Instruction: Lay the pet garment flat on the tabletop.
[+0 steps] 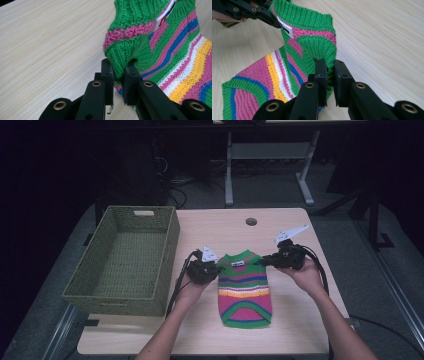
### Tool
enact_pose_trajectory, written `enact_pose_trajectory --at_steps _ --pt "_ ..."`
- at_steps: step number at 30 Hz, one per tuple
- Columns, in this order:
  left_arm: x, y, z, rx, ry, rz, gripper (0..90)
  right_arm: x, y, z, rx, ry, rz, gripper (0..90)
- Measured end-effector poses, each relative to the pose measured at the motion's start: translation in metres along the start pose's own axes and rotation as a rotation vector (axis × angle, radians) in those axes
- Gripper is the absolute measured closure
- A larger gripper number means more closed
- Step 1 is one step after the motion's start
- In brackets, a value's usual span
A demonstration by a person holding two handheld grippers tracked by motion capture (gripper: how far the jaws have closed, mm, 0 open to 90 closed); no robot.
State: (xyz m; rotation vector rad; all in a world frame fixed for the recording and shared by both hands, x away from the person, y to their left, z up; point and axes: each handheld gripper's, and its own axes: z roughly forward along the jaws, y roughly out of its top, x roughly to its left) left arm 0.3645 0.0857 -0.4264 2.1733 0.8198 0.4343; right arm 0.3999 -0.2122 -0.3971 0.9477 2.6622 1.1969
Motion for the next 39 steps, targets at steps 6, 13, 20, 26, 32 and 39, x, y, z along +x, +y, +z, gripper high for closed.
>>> enact_pose_trajectory --at_steps 6,13,20,26,32,39 --pt "0.003 0.003 0.003 0.0 -0.003 0.004 80.1 -0.001 -0.001 0.001 0.003 -0.012 -0.006 81.7" --pt "0.004 0.009 0.009 0.003 0.005 0.009 80.1 -0.004 -0.003 0.002 0.006 -0.054 0.007 79.8" --pt "0.007 0.01 0.017 0.01 0.045 -0.029 54.5 -0.013 -0.005 0.001 -0.014 -0.107 0.066 56.3" --pt "0.008 0.009 0.016 0.02 0.029 -0.042 50.2 -0.018 -0.01 0.003 -0.001 -0.073 0.098 52.7" --pt "0.007 0.008 0.014 0.009 -0.008 -0.064 47.2 -0.019 -0.013 0.004 -0.004 -0.051 0.107 50.0" --pt "0.007 0.005 0.01 -0.002 -0.024 -0.065 43.5 -0.024 -0.02 0.003 -0.015 -0.009 0.134 47.0"
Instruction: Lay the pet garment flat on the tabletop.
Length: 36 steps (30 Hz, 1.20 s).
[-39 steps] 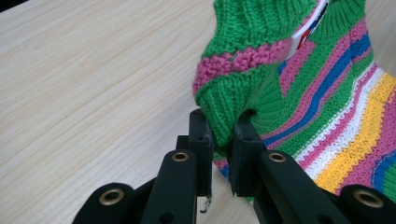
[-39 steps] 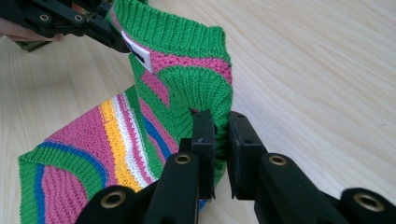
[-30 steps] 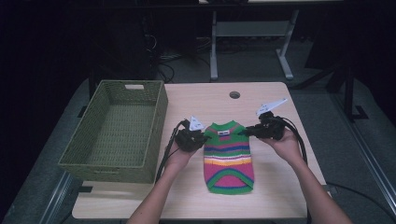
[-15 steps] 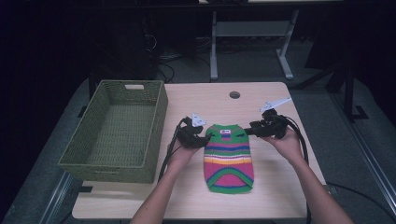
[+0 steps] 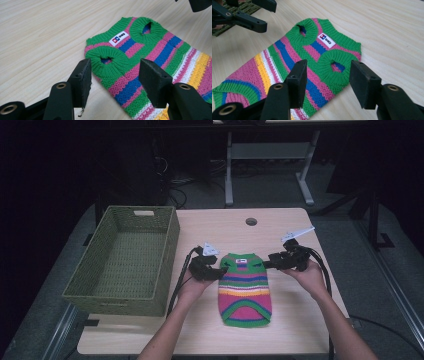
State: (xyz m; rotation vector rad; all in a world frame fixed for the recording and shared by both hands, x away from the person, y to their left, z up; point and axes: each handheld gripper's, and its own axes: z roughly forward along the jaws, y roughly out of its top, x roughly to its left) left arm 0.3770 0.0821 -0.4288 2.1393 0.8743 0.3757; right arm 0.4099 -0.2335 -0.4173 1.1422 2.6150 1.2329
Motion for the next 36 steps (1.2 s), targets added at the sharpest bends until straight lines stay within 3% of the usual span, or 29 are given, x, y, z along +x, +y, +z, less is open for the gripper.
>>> enact_pose_trajectory --at_steps 2,14,18,26,31,36 --pt "0.001 -0.002 0.0 0.007 0.004 0.009 44.6 -0.002 -0.002 0.0 -0.002 0.012 0.003 46.3" --pt "0.003 -0.014 -0.005 -0.009 -0.049 -0.059 36.5 -0.006 -0.016 -0.008 0.018 0.028 0.017 43.9" --pt "-0.002 -0.015 -0.005 -0.001 -0.055 -0.036 31.6 -0.006 -0.022 -0.013 -0.003 0.037 0.023 43.9" --pt "-0.008 -0.017 -0.006 0.0 -0.074 -0.037 29.4 -0.006 -0.028 -0.018 -0.004 0.038 0.025 42.3" --pt "-0.007 -0.017 -0.012 -0.033 -0.083 -0.065 29.1 -0.004 -0.033 -0.021 -0.024 0.052 0.029 42.3" --pt "-0.009 -0.017 -0.018 -0.05 -0.09 -0.058 28.8 0.0 -0.035 -0.021 -0.012 0.051 0.014 42.2"
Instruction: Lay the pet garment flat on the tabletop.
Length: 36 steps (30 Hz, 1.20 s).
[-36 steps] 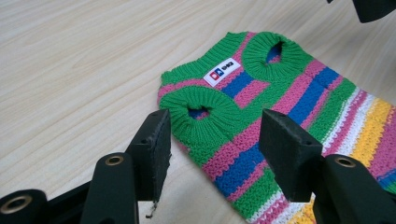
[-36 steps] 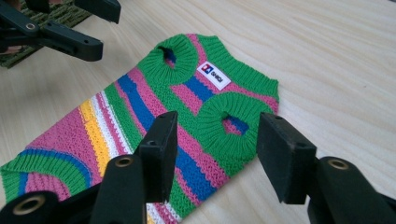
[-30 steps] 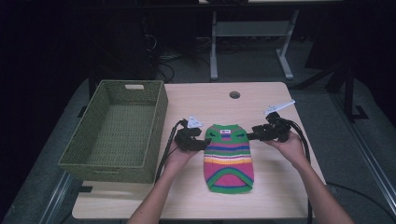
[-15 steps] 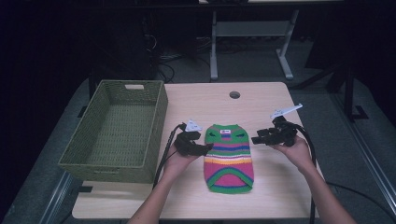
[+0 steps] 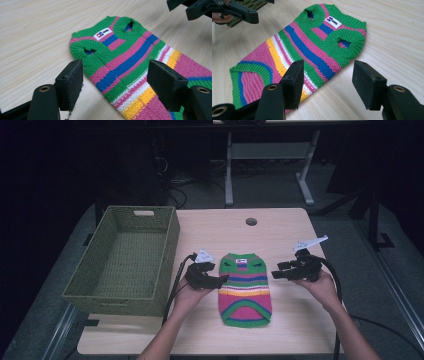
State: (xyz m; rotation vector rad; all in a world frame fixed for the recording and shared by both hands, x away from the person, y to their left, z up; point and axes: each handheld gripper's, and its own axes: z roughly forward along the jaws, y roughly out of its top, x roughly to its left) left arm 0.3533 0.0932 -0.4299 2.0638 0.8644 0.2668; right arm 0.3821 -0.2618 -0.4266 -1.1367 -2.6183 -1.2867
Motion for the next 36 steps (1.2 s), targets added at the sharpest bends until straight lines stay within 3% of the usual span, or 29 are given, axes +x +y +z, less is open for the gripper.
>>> enact_pose_trajectory --at_steps 7,17,29,36 --pt "-0.006 -0.007 -0.002 0.001 -0.011 0.014 28.0 0.004 -0.003 -0.003 0.0 -0.008 -0.016 42.2" --pt "-0.012 -0.014 -0.004 -0.017 -0.029 -0.001 27.8 0.01 -0.015 -0.004 -0.001 -0.003 -0.025 41.9" --pt "-0.016 -0.019 -0.008 0.005 -0.036 0.019 25.4 0.013 -0.025 -0.009 -0.005 -0.005 -0.038 40.7" --pt "-0.018 -0.026 -0.013 -0.001 -0.039 0.009 24.1 0.016 -0.031 -0.013 -0.01 -0.01 -0.046 40.5"
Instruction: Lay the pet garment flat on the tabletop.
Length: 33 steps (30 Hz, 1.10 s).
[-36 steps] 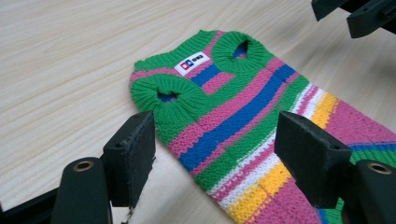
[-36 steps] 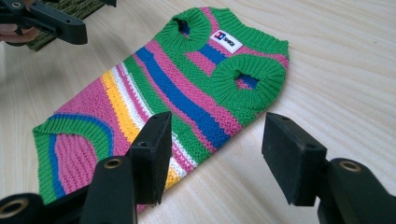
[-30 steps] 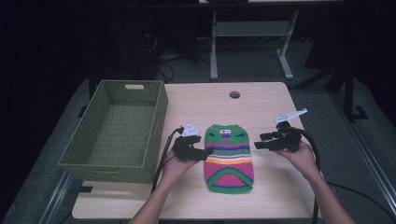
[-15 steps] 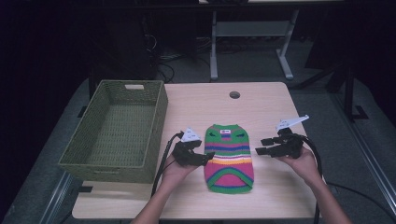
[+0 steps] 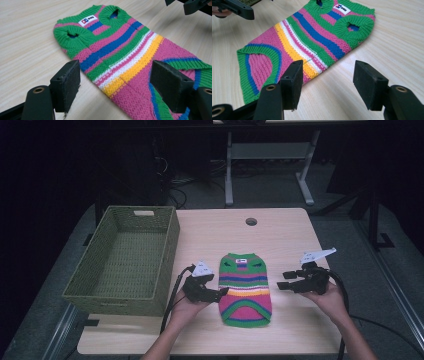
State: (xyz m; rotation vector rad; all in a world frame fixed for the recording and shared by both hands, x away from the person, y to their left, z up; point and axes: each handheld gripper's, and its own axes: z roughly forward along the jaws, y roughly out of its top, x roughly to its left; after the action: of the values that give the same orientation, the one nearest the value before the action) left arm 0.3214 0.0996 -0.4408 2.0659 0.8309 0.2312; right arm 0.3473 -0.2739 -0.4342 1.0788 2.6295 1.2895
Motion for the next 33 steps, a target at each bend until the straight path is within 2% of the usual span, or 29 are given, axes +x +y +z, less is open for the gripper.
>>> enact_pose_trajectory --at_steps 6,11,13,16,19,22,24,29,33 --pt "-0.003 -0.005 -0.003 0.011 -0.01 -0.004 22.4 0.003 -0.006 -0.003 0.006 -0.008 -0.007 38.1" --pt "-0.007 -0.009 -0.006 0.006 -0.009 -0.006 21.8 0.007 -0.011 -0.01 -0.001 -0.026 -0.034 37.0" --pt "-0.007 -0.011 -0.007 0.012 -0.008 0.0 21.4 0.007 -0.015 -0.012 0.004 -0.028 -0.028 36.7" --pt "-0.007 -0.015 -0.009 -0.001 -0.019 -0.03 20.0 0.007 -0.023 -0.015 0.01 -0.029 -0.02 35.5" --pt "-0.008 -0.018 -0.011 0.007 -0.009 -0.017 19.1 0.007 -0.031 -0.021 -0.009 -0.033 -0.021 35.3" --pt "-0.01 -0.02 -0.012 0.009 -0.012 -0.024 18.8 0.007 -0.037 -0.023 -0.018 -0.044 -0.031 35.3" --pt "-0.011 -0.021 -0.014 0.004 -0.02 -0.028 18.4 0.008 -0.04 -0.025 -0.005 -0.051 -0.023 35.1" --pt "-0.017 -0.021 -0.017 0.003 -0.011 -0.006 18.2 0.008 -0.05 -0.028 -0.023 -0.052 -0.013 35.1" --pt "-0.018 -0.024 -0.018 0.015 -0.002 0.017 18.2 0.01 -0.057 -0.029 -0.017 -0.053 -0.007 34.6"
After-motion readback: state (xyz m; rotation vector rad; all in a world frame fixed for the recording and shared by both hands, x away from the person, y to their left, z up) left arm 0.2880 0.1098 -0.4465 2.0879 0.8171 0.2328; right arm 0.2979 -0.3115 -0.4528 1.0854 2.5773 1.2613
